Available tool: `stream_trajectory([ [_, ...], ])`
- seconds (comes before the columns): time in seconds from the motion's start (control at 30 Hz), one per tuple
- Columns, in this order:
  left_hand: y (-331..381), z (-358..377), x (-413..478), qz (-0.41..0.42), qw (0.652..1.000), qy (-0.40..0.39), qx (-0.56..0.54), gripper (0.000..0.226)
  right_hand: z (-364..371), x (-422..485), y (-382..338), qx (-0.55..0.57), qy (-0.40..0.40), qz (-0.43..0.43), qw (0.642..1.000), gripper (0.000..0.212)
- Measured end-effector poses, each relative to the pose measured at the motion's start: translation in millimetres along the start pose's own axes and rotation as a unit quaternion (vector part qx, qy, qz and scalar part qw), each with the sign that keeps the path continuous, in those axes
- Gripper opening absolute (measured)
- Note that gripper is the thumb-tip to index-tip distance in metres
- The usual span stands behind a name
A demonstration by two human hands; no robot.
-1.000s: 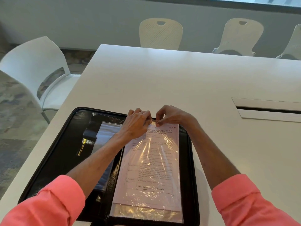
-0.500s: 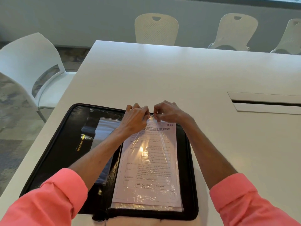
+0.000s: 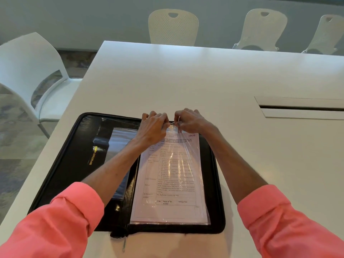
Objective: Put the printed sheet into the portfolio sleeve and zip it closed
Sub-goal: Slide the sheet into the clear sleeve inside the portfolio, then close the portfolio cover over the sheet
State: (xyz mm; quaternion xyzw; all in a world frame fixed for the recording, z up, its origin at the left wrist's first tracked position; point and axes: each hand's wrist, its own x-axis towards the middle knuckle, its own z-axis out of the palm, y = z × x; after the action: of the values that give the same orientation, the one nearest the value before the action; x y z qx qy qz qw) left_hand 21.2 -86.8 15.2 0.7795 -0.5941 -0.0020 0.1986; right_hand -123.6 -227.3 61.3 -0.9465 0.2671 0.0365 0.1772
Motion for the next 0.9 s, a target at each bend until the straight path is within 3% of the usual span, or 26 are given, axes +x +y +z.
stream_trajectory([
  [0.3,0,1,-8,-0.014,1.000,0.002,-0.007,0.023,9,-20,-12,0.014,0.063,0.054,0.996,0.017],
  [0.57,5,1,-40,-0.003,1.000,0.011,0.006,0.045,47,-48,-32,0.026,0.217,0.099,0.971,0.040],
  [0.7,6,-6,-61,-0.031,0.999,0.000,0.025,0.050,70,-64,-52,0.052,0.231,0.071,0.969,0.040],
  [0.9,-4,-18,-109,-0.085,0.995,0.000,0.061,0.058,98,-73,-79,0.054,0.179,0.046,0.981,0.053],
])
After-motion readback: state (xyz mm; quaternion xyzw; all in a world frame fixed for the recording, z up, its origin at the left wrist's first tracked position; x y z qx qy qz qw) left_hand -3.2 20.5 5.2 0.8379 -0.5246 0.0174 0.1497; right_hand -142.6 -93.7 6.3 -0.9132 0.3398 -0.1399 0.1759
